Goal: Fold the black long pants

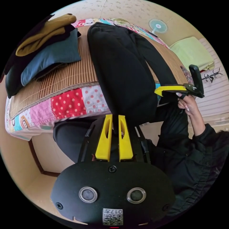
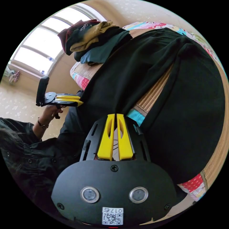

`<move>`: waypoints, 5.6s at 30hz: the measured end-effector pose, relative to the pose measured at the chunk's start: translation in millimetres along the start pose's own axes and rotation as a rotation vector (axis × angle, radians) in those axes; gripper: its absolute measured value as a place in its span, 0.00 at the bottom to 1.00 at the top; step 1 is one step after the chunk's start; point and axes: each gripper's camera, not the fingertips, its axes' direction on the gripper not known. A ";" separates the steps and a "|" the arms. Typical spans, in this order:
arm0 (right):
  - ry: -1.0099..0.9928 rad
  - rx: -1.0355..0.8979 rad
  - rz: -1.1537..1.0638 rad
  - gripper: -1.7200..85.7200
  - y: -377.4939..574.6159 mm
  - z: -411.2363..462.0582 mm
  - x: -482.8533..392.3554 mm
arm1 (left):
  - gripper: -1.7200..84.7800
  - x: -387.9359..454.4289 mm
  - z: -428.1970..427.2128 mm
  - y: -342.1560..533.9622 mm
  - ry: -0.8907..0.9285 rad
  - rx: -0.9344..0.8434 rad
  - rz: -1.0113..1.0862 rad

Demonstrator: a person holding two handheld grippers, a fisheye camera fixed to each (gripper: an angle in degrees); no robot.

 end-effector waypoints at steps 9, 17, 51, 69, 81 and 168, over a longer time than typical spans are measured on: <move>0.420 0.234 0.419 0.15 74.1 -124.8 97.2 | 0.08 18.4 -45.1 -19.1 0.099 0.121 0.011; 0.570 0.118 0.298 0.07 122.0 -97.0 90.2 | 0.09 98.2 -38.7 -74.6 0.204 0.195 0.152; 0.156 0.323 0.585 0.09 328.2 -147.6 210.9 | 0.01 148.9 117.7 -97.5 0.064 0.076 0.118; -0.270 0.568 0.058 0.03 237.7 -199.6 155.5 | 0.20 140.3 -2.0 -172.8 0.567 0.147 0.191; -0.410 0.250 -0.100 0.04 159.3 -128.9 164.1 | 0.05 137.4 43.3 -193.1 0.585 0.027 0.261; 0.181 0.248 0.135 0.16 -189.2 -13.6 147.4 | 0.14 59.9 -76.6 -40.8 0.375 0.429 -0.032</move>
